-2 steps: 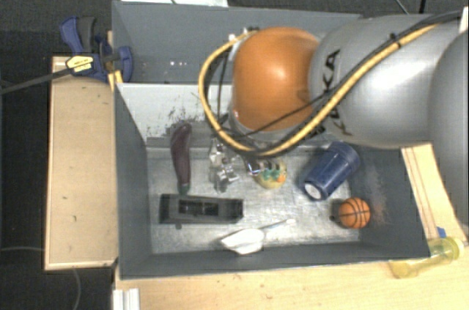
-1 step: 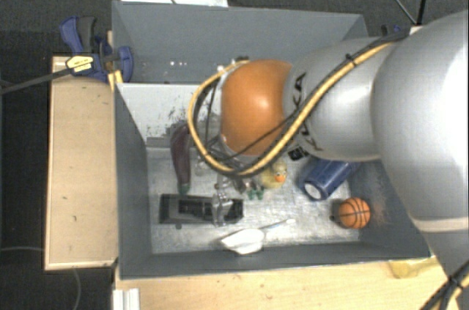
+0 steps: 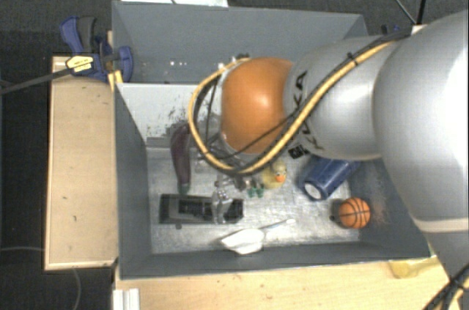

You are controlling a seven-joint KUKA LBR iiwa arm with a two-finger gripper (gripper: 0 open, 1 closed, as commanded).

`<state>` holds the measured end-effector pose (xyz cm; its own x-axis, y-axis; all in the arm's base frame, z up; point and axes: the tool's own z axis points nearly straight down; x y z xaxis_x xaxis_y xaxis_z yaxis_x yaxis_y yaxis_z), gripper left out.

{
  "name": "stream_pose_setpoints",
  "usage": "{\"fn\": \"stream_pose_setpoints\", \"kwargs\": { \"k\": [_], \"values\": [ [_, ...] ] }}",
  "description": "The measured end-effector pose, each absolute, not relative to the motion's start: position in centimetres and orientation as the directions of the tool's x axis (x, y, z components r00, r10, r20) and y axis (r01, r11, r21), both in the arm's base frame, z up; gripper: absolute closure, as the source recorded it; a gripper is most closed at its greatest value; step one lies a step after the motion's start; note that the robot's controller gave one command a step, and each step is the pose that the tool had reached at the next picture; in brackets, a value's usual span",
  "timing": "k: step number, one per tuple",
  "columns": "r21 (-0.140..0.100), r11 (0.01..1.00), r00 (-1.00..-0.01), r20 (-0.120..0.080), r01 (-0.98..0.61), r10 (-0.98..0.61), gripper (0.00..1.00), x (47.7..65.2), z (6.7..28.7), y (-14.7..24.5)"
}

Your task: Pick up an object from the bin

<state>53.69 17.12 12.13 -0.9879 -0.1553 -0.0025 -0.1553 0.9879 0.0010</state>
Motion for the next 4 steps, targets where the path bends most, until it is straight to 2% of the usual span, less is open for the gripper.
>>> {"fn": "stream_pose_setpoints", "kwargs": {
  "k": [1,2,3,4],
  "values": [
    [0.001,0.994,-0.994,0.022,-0.111,-0.111,1.0,53.3,7.6,16.9],
    [0.001,0.994,-0.994,0.022,-0.109,-0.109,1.0,53.3,7.6,16.9],
    [-0.001,0.989,-0.989,0.01,-0.148,-0.148,1.0,53.4,11.1,16.8],
    [-0.001,0.991,-0.991,0.006,-0.136,-0.136,1.0,53.8,16.5,16.9]
  ]
}}
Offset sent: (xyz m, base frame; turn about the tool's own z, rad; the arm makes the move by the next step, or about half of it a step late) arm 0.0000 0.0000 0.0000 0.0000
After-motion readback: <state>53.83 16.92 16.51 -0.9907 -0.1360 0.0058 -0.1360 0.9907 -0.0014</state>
